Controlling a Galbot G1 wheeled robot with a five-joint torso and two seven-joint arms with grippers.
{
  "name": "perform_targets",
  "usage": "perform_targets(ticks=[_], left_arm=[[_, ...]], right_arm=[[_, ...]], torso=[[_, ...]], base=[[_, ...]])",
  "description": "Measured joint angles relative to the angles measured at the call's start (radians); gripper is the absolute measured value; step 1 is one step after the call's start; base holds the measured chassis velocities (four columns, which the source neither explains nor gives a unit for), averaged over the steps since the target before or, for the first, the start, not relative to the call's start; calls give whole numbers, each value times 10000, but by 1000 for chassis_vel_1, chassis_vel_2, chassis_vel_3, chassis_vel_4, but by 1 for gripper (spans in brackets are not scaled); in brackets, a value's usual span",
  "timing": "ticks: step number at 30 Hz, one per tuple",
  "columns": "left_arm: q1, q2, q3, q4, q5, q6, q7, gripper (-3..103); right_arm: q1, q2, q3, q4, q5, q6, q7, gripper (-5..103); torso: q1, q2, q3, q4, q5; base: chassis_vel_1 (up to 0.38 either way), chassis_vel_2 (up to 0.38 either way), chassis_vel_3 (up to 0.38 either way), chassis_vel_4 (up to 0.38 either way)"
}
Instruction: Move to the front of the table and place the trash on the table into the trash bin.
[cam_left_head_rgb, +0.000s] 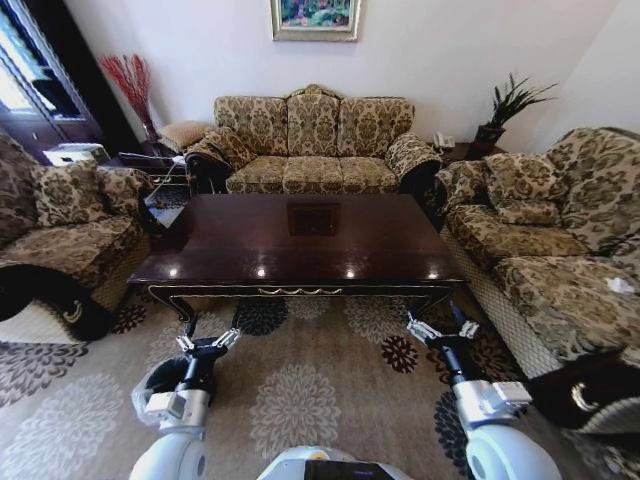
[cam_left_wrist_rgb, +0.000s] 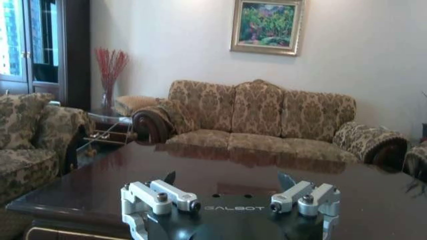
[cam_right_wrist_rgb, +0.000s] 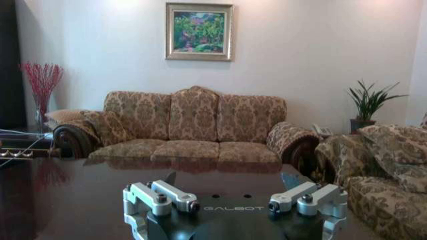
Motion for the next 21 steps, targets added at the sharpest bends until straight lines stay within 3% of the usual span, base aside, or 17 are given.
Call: perform_targets(ticks=[21], left_arm=[[-6, -1, -5, 12, 33, -9, -20, 100]], right_arm=[[19, -16, -21, -33, -28, 14, 17, 100]], torso=[[0, 0, 0, 0, 0]], base=[[0, 0, 0, 0]])
